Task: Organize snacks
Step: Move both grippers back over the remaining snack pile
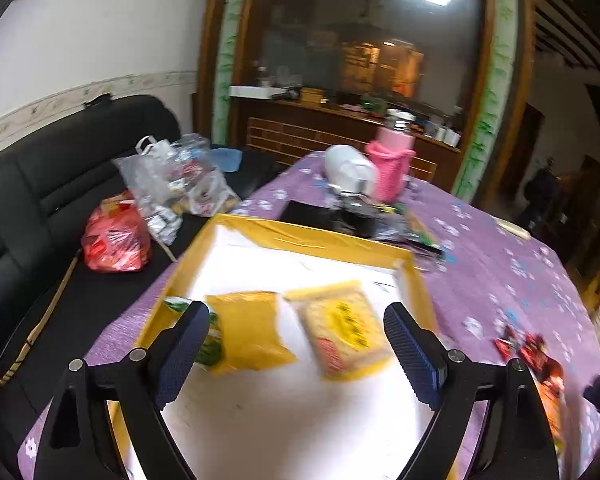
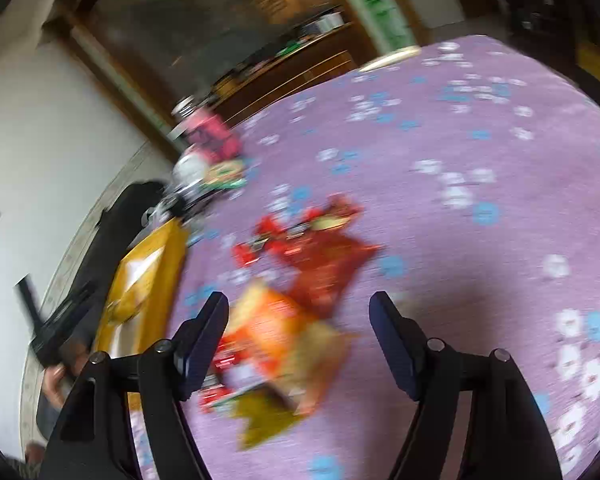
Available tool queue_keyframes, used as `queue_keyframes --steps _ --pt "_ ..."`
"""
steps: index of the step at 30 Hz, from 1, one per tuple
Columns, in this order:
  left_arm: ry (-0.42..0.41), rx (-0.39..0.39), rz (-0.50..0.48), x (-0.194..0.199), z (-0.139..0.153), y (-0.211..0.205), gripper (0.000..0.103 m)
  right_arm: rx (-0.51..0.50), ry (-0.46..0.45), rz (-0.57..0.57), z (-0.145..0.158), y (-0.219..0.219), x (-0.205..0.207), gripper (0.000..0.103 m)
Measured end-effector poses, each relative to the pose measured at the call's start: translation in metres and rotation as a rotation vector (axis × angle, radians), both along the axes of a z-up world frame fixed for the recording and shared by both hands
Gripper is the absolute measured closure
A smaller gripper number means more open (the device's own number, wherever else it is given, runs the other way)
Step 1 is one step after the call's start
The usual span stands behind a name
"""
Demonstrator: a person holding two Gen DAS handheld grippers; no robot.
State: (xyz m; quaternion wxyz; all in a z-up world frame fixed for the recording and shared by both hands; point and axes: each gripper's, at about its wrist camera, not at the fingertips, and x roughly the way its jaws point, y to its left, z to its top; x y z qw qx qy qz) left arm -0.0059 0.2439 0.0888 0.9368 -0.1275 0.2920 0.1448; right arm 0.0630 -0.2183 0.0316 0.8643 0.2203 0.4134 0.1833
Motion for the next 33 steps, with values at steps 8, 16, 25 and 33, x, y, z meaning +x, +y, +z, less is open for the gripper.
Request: queue_keyframes --steps 8,16,25,33 --pt "-0.005 -0.017 -0.251 -0.007 0.022 -0.089 0.012 0.142 0.070 0.029 -0.022 -0.016 0.012 0.031" --pt "0.115 0.011 -0.448 0.010 -0.001 -0.184 0.012 0.127 0.075 0.128 -0.022 0.007 0.008 0.031" --pt "0.229 0.006 -0.796 -0.013 -0.040 -0.255 0.012 0.155 0.082 0.094 -0.024 -0.003 0.009 0.031" --pt "0.267 0.073 -0.823 -0.011 -0.058 -0.284 0.021 0.138 0.077 0.107 -0.022 0.001 0.008 0.030"
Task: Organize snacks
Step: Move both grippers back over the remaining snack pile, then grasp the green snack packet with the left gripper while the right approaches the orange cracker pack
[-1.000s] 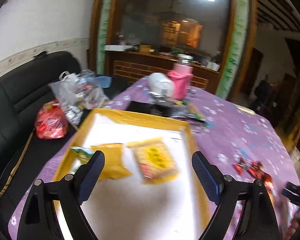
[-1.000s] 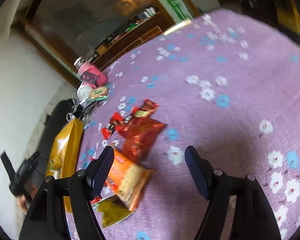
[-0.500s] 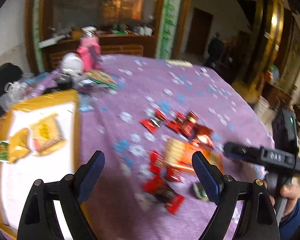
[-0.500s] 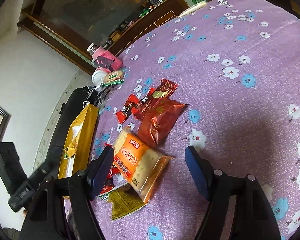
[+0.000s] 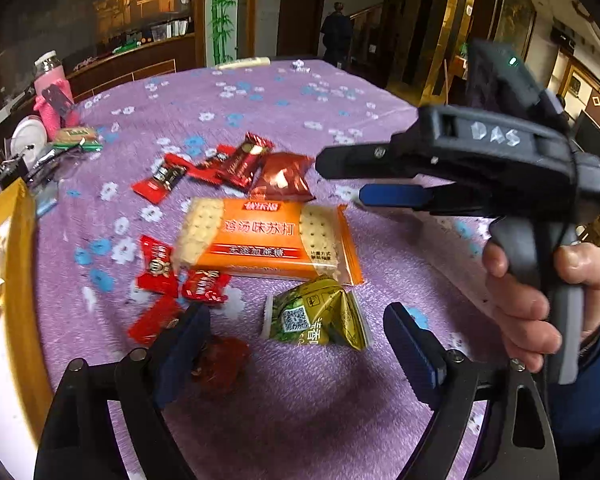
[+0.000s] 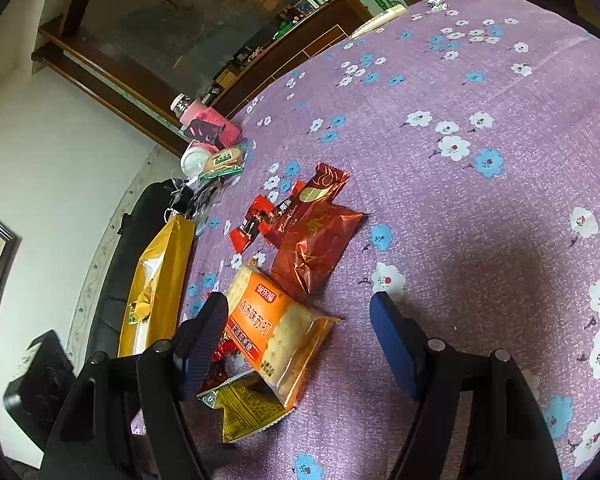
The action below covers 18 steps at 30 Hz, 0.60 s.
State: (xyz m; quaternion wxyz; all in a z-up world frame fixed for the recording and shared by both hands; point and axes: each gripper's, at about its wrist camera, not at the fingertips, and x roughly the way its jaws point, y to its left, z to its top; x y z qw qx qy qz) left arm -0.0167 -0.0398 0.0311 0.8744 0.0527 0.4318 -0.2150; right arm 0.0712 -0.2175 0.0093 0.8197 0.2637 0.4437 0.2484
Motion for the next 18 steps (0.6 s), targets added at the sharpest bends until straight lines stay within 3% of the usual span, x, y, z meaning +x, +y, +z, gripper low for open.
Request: queue_keyframes --steps 3,7,8,18 --pt "0.049 -0.023 -0.004 0.006 -0.007 -0.002 0.045 0.000 -0.004 0.003 0.001 0.001 -0.001 0.031" --pt "0.057 -0.049 0.012 0.008 -0.007 0.000 0.048 -0.007 -0.003 0.007 0.000 0.003 -0.001 0.030" --pt "0.046 -0.053 0.019 0.006 -0.005 0.001 0.054 -0.008 -0.003 0.006 0.000 0.003 -0.001 0.030" --pt "-0.025 -0.125 0.057 0.001 0.013 0.022 0.054 -0.048 -0.010 -0.017 -0.005 0.006 0.005 0.031"
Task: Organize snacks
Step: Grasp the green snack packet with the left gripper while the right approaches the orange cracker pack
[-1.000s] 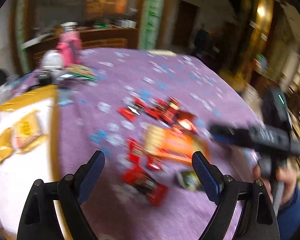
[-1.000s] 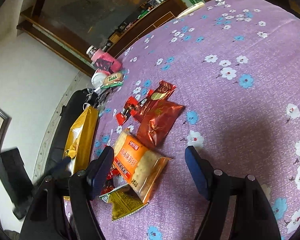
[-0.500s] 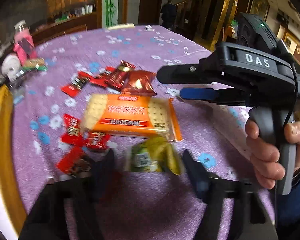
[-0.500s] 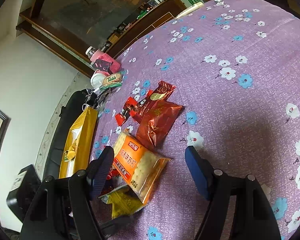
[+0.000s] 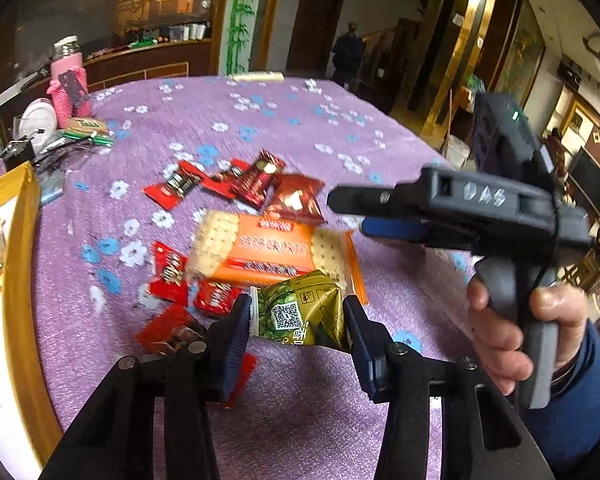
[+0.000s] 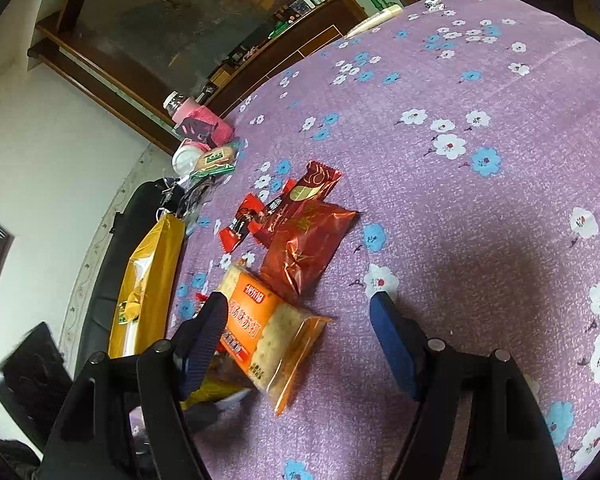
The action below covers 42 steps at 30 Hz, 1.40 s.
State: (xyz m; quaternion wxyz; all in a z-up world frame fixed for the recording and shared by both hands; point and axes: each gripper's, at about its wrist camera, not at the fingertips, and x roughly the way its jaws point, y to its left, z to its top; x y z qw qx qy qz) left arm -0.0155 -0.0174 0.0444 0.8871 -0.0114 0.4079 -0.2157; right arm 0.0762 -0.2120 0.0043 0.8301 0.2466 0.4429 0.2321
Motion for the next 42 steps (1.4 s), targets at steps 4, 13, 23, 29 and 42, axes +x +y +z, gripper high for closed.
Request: queue_keyframes --steps 4,13,23,29,42 --pt "-0.027 -0.035 0.047 0.003 0.008 0.015 0.054 -0.028 -0.020 0.020 -0.001 0.011 0.004 0.030" --pt "-0.042 -0.108 0.216 0.022 0.016 0.066 0.054 0.007 0.005 0.265 -0.001 0.038 -0.008 0.022" --pt "-0.016 -0.161 0.347 0.035 0.011 0.100 0.054 -0.261 -0.103 0.355 0.034 0.075 -0.031 0.021" --pt "-0.020 -0.143 0.359 0.033 0.010 0.100 0.054 -0.386 -0.066 0.440 0.020 0.109 -0.001 0.021" --pt "-0.006 -0.081 0.319 0.036 0.002 0.084 0.054 -0.637 -0.237 0.469 0.002 0.135 -0.018 0.048"
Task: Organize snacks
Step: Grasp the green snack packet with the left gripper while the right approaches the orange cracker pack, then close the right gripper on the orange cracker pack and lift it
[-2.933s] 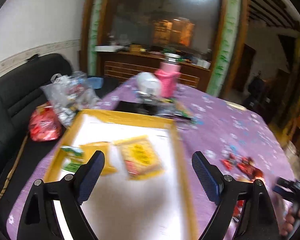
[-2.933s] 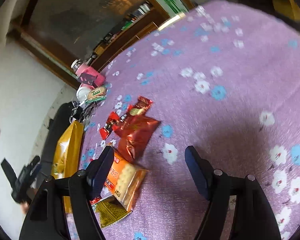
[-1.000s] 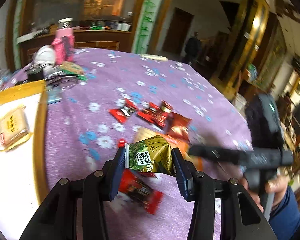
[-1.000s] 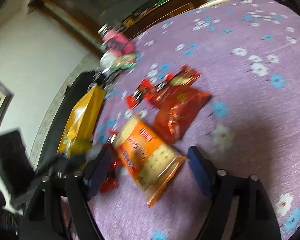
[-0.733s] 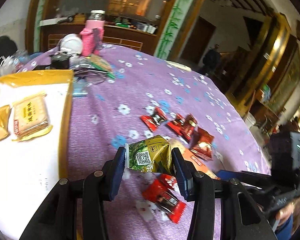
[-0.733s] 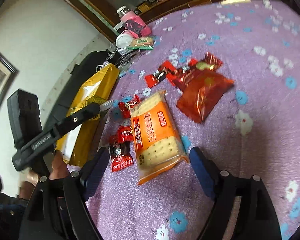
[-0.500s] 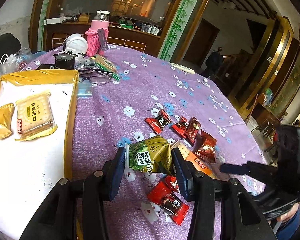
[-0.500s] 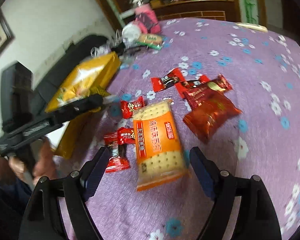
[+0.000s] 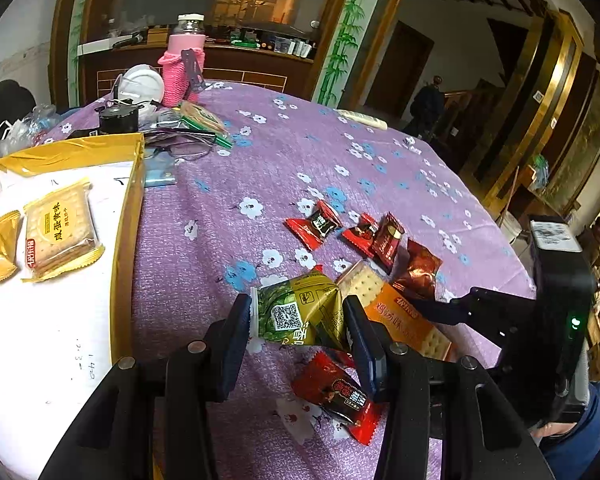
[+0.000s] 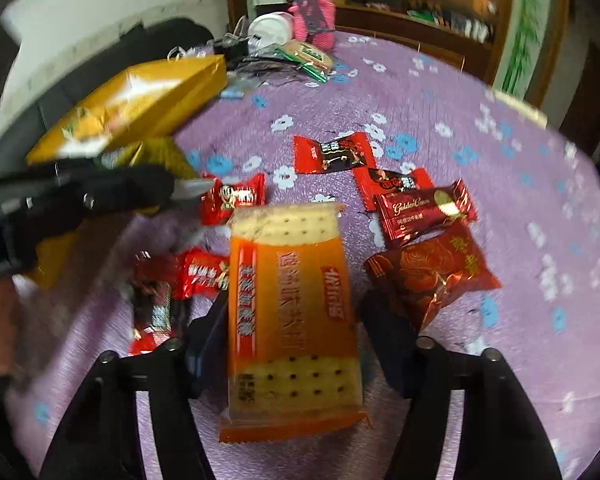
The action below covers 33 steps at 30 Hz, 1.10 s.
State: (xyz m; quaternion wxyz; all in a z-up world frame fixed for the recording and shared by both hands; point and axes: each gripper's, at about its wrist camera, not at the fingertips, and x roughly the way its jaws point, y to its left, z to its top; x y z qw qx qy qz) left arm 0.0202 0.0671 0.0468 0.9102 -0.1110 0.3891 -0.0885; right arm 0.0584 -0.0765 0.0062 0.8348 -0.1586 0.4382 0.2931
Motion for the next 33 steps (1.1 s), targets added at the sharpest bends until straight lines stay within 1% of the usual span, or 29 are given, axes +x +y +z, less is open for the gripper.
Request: queue_keyframes --steps 2,8,13,25,32,33 --pt "0.001 0.008 -0.002 0.000 -0.001 -0.001 0.054 0.001 -0.003 -0.021 0.001 -0.004 0.002 0.049" --pt "0.001 0.016 -0.006 0.000 -0.001 -0.002 0.054 0.047 0.018 -0.076 0.004 -0.017 0.007 0.049" --pt "0.000 0.026 -0.005 0.000 -0.002 -0.003 0.054 0.009 -0.008 -0.086 0.000 -0.009 0.006 0.048" --pt "-0.006 0.041 0.000 -0.003 -0.002 -0.004 0.054 0.012 -0.025 -0.100 -0.001 -0.009 0.004 0.048" --pt "-0.005 0.047 0.003 -0.002 -0.003 -0.005 0.054 0.030 -0.019 -0.114 -0.001 -0.011 0.004 0.045" --pt "-0.004 0.048 0.003 -0.001 -0.003 -0.005 0.054 0.034 -0.015 -0.116 -0.002 -0.010 0.004 0.042"
